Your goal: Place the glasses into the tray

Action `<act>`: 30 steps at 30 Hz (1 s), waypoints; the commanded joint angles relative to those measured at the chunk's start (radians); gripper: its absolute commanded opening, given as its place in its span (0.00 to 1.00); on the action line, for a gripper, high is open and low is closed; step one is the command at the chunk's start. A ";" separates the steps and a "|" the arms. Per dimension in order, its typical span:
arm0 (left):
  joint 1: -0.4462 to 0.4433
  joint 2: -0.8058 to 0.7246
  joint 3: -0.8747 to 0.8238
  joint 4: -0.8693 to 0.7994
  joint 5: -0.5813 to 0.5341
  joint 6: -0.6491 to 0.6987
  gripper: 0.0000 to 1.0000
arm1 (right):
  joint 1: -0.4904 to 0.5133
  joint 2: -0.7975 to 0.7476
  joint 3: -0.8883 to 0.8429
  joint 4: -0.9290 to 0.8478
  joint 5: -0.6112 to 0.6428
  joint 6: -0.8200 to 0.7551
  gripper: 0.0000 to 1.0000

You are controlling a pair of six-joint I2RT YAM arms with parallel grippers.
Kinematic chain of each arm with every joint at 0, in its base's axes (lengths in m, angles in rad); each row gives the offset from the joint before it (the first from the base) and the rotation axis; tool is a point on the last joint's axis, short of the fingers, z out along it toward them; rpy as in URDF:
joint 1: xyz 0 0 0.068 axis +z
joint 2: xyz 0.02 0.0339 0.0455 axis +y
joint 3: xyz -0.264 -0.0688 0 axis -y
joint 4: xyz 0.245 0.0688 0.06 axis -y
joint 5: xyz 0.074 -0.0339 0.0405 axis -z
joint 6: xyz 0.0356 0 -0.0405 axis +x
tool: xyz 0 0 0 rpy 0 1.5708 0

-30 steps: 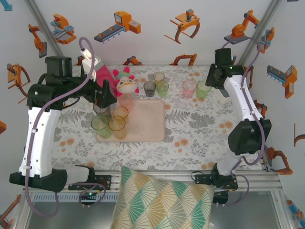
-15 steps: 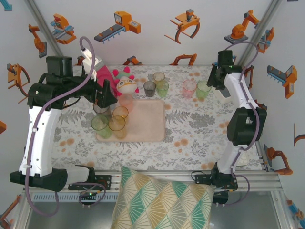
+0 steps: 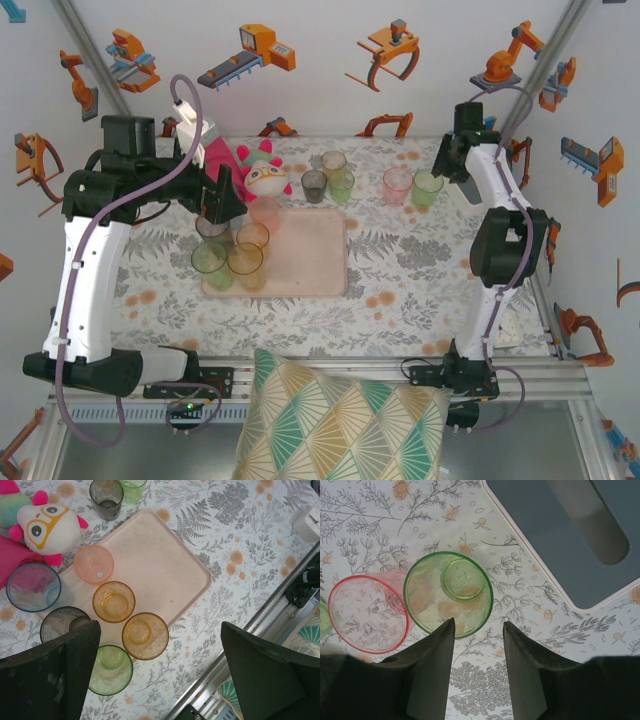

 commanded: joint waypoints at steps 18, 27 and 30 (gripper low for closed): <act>0.012 0.010 -0.014 -0.006 0.018 0.002 0.97 | -0.015 0.099 0.050 -0.032 0.018 -0.039 0.41; 0.016 0.012 -0.019 -0.004 0.015 0.005 0.97 | -0.015 0.128 0.050 -0.036 0.029 -0.047 0.38; 0.015 0.011 -0.017 -0.004 0.017 0.004 0.97 | -0.014 0.130 0.047 -0.038 0.036 -0.050 0.36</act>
